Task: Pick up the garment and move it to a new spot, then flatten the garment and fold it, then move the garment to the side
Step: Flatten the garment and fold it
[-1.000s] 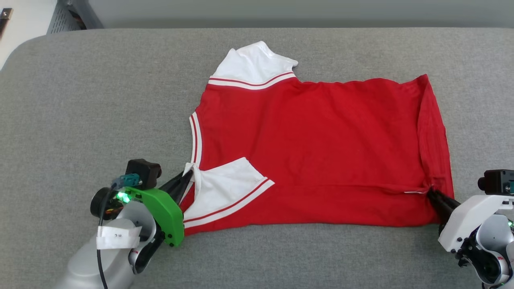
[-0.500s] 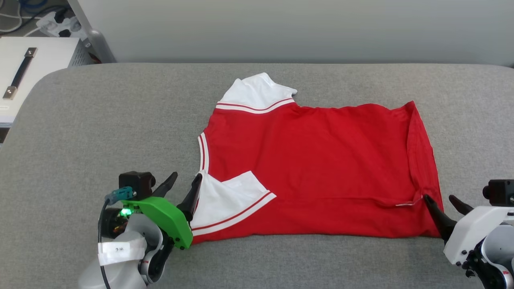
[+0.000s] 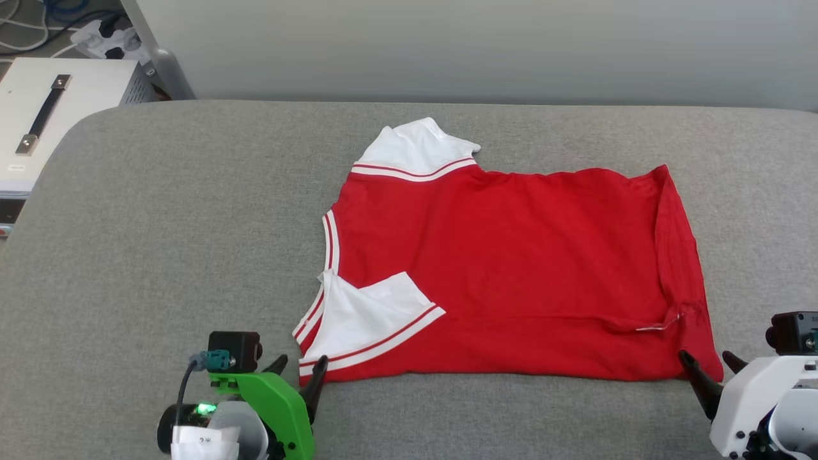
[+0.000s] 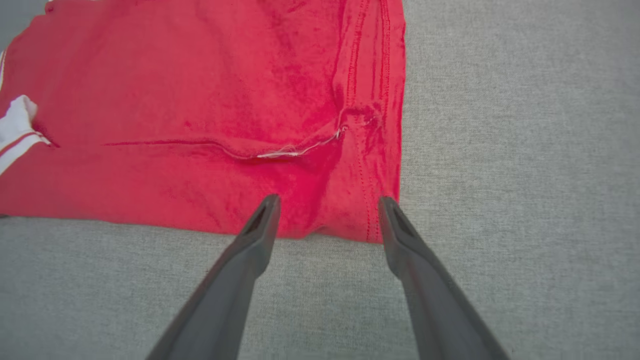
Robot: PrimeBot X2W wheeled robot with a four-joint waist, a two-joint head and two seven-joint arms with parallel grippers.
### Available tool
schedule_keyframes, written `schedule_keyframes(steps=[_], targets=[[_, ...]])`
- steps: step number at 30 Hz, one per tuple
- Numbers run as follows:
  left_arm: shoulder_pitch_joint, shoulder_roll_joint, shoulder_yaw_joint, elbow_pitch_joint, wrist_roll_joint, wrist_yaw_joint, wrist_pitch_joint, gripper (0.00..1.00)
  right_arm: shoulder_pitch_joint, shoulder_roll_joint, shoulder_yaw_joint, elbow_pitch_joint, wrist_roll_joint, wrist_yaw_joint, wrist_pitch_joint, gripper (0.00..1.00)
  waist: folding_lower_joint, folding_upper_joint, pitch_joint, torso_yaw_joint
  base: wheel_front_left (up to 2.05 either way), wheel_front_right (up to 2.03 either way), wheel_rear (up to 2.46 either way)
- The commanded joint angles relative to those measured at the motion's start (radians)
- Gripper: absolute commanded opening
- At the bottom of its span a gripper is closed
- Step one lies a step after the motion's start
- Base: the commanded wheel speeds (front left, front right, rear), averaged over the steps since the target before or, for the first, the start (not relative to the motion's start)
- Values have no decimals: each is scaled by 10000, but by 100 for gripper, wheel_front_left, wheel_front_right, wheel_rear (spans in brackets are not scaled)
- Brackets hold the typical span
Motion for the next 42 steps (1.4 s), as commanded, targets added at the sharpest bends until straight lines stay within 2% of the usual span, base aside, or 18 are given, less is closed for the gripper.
schedule_keyframes(steps=[1,4,10,15,20,21,22,23,33,42], targets=[[130,184,30,-236,5,259,153,100,139,208,-96,-262,-80,-9,261,100,0,0,132,-11,0,0,0],[177,386,-33,-566,123,649,463,100,220,434,-216,-666,-232,-9,688,100,0,0,315,-52,0,0,0],[87,402,27,-669,182,1081,599,100,156,648,-307,-1126,-467,-9,957,100,0,0,717,-171,0,0,0],[-20,329,56,-344,188,1242,630,100,92,747,-346,-1207,-579,-9,960,100,0,0,1016,-260,0,0,0],[-118,235,-171,166,65,1045,1090,100,100,847,-457,-1208,-640,-9,900,100,0,0,1237,-285,0,0,0],[-127,222,-237,254,39,991,1213,87,109,845,-468,-1202,-646,-9,896,100,0,0,1249,-287,0,0,0],[-148,214,-320,347,31,904,1327,37,120,840,-483,-1187,-649,-9,888,100,0,0,1248,-287,0,0,0],[-167,199,-381,399,27,818,1386,0,131,833,-499,-1168,-650,-9,883,100,0,0,1233,-280,0,0,0],[-256,-39,-93,347,-97,509,575,0,0,498,-667,-644,-994,-9,925,100,0,0,742,59,0,0,0],[-201,236,31,-1006,100,532,111,0,-601,537,-980,670,-1787,-9,626,100,0,0,861,448,0,0,0]])
